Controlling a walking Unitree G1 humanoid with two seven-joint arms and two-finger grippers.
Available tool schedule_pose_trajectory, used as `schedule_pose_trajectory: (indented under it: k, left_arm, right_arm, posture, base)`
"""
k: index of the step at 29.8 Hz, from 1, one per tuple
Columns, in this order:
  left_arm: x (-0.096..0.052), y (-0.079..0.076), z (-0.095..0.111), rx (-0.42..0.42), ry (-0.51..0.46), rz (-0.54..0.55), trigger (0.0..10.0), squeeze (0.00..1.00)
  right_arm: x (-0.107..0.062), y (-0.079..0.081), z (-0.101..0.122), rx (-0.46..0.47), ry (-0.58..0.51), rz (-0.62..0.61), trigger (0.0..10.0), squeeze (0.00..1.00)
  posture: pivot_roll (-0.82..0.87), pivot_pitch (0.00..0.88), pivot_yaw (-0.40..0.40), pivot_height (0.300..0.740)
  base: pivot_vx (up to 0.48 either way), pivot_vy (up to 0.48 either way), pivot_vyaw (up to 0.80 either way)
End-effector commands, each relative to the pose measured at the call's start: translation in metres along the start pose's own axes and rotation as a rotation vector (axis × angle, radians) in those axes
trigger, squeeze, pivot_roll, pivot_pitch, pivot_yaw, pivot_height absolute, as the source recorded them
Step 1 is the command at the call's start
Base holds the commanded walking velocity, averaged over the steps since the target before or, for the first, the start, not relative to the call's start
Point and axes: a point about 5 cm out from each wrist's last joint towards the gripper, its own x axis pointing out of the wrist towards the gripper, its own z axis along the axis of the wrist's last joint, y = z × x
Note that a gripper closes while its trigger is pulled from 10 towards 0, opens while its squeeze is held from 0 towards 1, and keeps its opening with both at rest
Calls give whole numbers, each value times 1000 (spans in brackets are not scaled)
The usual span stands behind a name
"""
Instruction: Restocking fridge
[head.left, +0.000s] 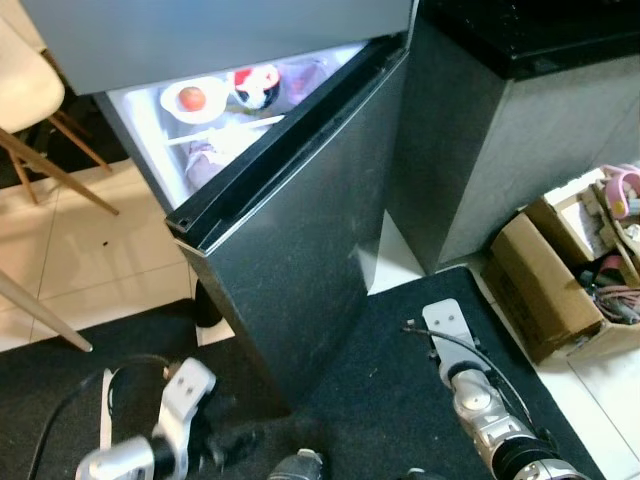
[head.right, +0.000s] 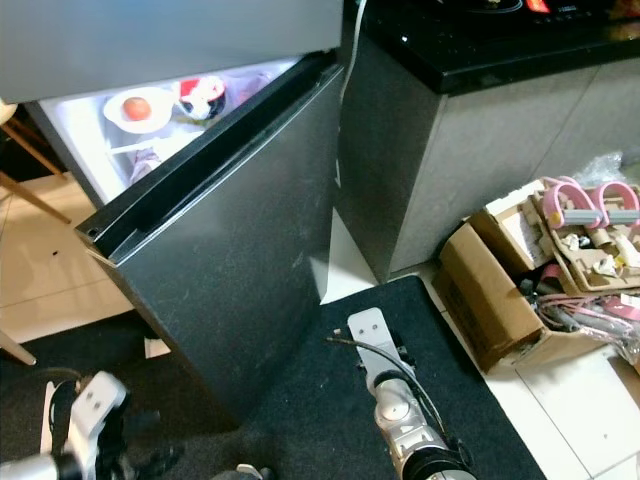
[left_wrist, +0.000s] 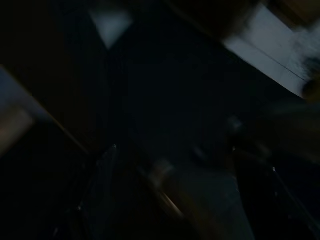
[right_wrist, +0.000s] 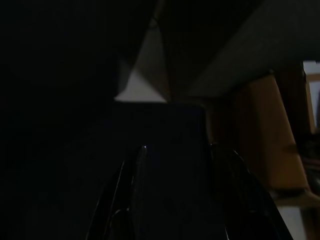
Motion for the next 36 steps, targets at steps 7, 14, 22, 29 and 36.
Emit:
schedule_pose_trajectory:
  k: [7, 14, 22, 29, 36]
  left_arm:
    - [26, 0, 43, -1, -93, -97, 10000, 0]
    - [38, -5, 51, 39, -106, -143, 10000, 0]
    - [46, 19, 74, 185, -184, 95, 10000, 0]
    - [39, 42, 86, 262, -216, 269, 10000, 0]
    - [16, 82, 95, 312, -220, 542, 10000, 0]
  right_arm:
    - [-5, 8, 44, 193, -260, 123, 10000, 106]
    - [-20, 15, 67, 296, -408, 302, 10000, 106]
    - [-38, 27, 86, 305, -500, 510, 10000, 102]
    - [-43, 32, 87, 290, -508, 576, 10000, 102]
    - [-54, 36, 90, 261, -519, 681, 10000, 102]
  posture:
    - [40, 103, 8, 740]
    - [31, 104, 14, 740]
    - [34, 105, 10, 740]
    - [40, 104, 13, 740]
    - [46, 105, 16, 740]
  base:
    - [0, 0, 0]
    - [0, 0, 0]
    - [0, 0, 0]
    - [0, 0, 0]
    - [0, 0, 0]
